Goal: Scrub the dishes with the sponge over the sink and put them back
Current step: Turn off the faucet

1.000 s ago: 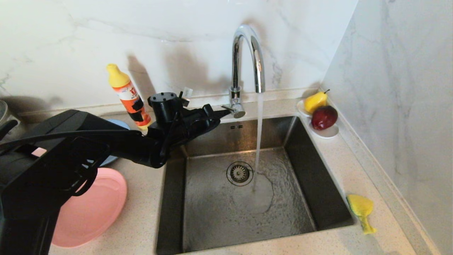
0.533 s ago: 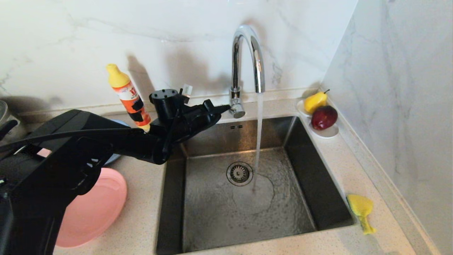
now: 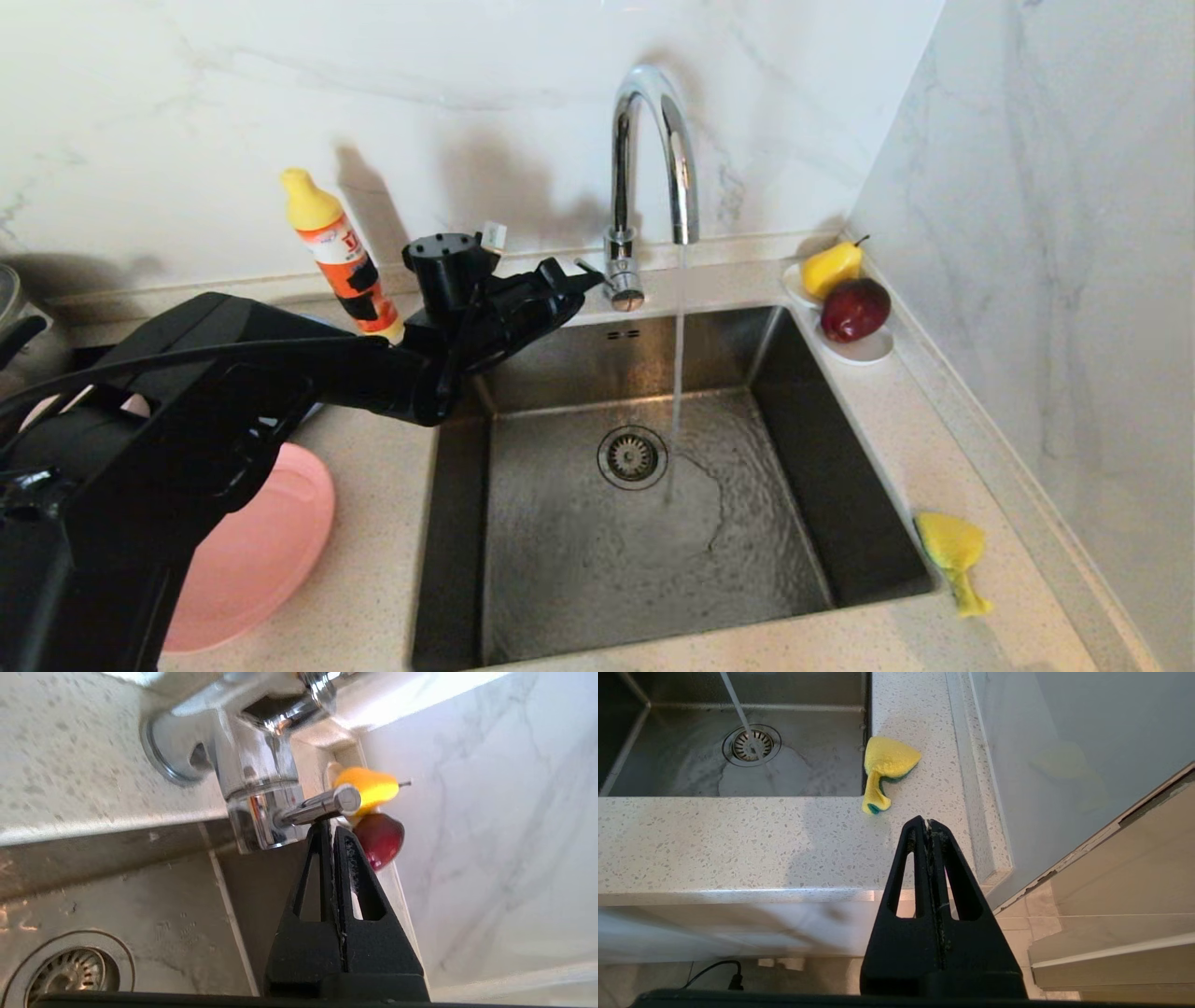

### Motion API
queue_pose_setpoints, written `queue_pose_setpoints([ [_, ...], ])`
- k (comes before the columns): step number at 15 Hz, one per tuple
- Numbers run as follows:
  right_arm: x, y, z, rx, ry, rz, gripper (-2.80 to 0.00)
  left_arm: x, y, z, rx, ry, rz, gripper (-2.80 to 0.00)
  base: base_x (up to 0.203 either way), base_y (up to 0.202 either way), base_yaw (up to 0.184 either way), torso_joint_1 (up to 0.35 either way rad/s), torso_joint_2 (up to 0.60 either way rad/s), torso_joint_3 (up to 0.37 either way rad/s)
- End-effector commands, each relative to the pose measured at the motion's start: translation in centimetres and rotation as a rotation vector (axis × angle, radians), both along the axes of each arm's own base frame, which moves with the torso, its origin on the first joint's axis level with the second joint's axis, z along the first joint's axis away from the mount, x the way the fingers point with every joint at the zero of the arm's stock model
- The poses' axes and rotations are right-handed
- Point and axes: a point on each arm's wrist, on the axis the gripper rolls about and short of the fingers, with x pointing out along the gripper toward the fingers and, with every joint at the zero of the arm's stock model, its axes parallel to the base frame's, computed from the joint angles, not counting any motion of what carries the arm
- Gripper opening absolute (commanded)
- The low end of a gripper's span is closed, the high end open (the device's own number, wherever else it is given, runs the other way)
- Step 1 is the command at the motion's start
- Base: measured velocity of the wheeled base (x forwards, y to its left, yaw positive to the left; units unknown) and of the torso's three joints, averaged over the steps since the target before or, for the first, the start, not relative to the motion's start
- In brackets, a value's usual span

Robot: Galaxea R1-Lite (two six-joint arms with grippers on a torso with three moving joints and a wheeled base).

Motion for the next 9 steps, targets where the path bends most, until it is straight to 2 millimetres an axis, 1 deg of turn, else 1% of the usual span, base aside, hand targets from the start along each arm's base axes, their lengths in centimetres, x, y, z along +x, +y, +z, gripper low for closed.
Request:
queue_pose_setpoints([
  [1, 0.0, 0.0, 0.0, -0.002, -0.001, 0.001, -2.80, 0.1, 0.0, 0.1, -0.006, 0.000, 0.010, -2.80, 0.000, 0.000, 0.000, 0.000, 0.00, 0.000],
  [3, 0.0, 0.0, 0.0, 0.000, -0.001, 0.001, -2.80, 0.1, 0.1, 0.1, -0.006, -0.001, 0.013, -2.80, 0.000, 0.000, 0.000, 0.000, 0.00, 0.000],
  [5, 0.0, 0.0, 0.0, -0.001, -0.001, 0.001, -2.80, -0.3, 0.2, 0.5, -0.007, -0.001, 0.013, -2.80, 0.000, 0.000, 0.000, 0.000, 0.00, 0.000],
  [7, 0.0, 0.0, 0.0, 0.000, -0.001, 0.001, -2.80, -1.5, 0.5, 1.2, -0.005, 0.003, 0.009, -2.80, 0.000, 0.000, 0.000, 0.000, 0.00, 0.000],
  [9, 0.0, 0.0, 0.0, 0.000, -0.001, 0.001, -2.80, -3.4, 1.2, 2.9, -0.011, -0.016, 0.006, -2.80, 0.000, 0.000, 0.000, 0.000, 0.00, 0.000],
])
